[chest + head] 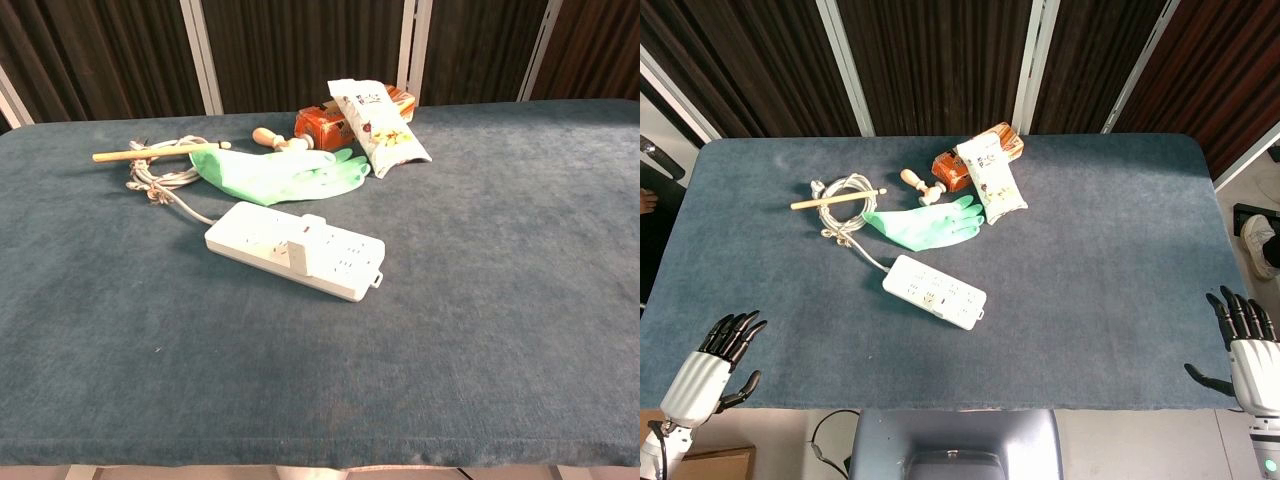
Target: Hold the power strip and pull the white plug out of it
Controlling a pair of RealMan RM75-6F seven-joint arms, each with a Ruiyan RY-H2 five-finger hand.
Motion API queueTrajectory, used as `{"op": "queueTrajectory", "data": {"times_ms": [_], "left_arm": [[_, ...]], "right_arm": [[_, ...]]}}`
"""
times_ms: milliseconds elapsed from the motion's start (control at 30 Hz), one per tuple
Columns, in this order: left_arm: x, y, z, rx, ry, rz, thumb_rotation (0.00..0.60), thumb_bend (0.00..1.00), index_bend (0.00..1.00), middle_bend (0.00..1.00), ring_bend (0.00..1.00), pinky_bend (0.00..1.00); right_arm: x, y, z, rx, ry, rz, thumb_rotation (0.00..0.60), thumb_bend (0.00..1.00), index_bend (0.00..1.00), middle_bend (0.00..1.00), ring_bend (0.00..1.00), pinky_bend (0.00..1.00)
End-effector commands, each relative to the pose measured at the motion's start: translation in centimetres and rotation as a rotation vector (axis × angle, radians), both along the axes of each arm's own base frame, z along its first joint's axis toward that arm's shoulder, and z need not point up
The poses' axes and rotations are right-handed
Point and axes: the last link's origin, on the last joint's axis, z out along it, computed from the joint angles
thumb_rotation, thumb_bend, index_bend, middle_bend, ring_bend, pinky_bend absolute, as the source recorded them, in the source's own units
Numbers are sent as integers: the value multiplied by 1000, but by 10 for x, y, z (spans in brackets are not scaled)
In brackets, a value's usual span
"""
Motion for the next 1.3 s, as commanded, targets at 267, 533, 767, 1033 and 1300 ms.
{"op": "queueTrajectory", "data": {"times_ms": [267, 533, 767, 1033, 1300], "left_arm": [[19, 10, -27, -29, -73, -105, 600, 407, 0, 0, 0, 73], [71, 45, -92, -77, -22, -283, 600, 404, 0, 0, 0, 73], [122, 71, -147, -119, 77, -329, 600, 402, 0, 0, 0, 72], [150, 104, -184, -105, 118, -288, 600, 398, 0, 0, 0, 73], [177, 126, -217, -55, 157, -266, 600, 396, 0, 0, 0, 80]], "right_arm": [[5, -8, -10, 22, -1, 39, 600, 131, 0, 0, 0, 0], [14, -27, -17, 28, -47, 61, 600, 132, 0, 0, 0, 0], [10, -40, -20, 57, -54, 24, 600, 131, 0, 0, 0, 0], [6, -41, -16, 50, -64, -2, 600, 130, 0, 0, 0, 0], [4, -43, -13, 50, -73, -18, 600, 131, 0, 0, 0, 0]]}}
